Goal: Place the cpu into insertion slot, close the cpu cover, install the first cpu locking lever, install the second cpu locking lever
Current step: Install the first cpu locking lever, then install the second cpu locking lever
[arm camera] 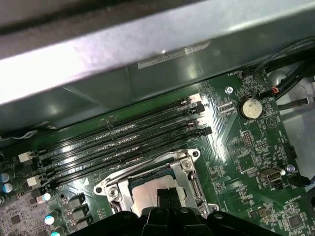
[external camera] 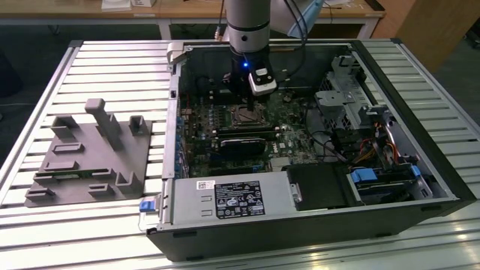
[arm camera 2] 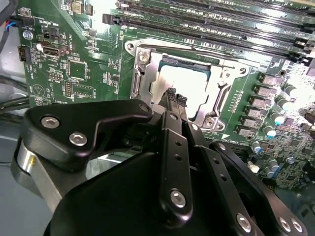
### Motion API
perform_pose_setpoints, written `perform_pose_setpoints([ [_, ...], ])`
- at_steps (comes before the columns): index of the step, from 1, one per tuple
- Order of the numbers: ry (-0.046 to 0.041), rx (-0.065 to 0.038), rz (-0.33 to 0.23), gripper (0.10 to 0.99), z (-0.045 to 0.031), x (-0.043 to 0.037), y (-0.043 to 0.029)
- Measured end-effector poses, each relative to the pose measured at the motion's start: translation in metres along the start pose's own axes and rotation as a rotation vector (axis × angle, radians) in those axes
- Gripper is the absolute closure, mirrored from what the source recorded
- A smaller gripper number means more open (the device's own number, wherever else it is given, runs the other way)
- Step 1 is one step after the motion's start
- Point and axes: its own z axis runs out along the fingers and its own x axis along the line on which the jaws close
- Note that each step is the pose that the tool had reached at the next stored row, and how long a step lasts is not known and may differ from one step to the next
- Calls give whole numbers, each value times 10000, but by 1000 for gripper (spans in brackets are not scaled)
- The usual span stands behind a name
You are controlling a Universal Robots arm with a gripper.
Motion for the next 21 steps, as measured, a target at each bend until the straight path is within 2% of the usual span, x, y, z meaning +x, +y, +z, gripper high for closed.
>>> perform_pose_setpoints([
  [5,-30,82,-8,980,-2,-2,-15],
  [8,-82,224,-26,980,-3,-8,-34],
  [9,-114,312,-36,980,-3,-8,-51],
  [10,-122,329,-39,980,-4,-3,-58],
  [13,-137,337,-39,980,-7,22,-77],
  [21,-139,335,-39,980,-16,22,-78],
])
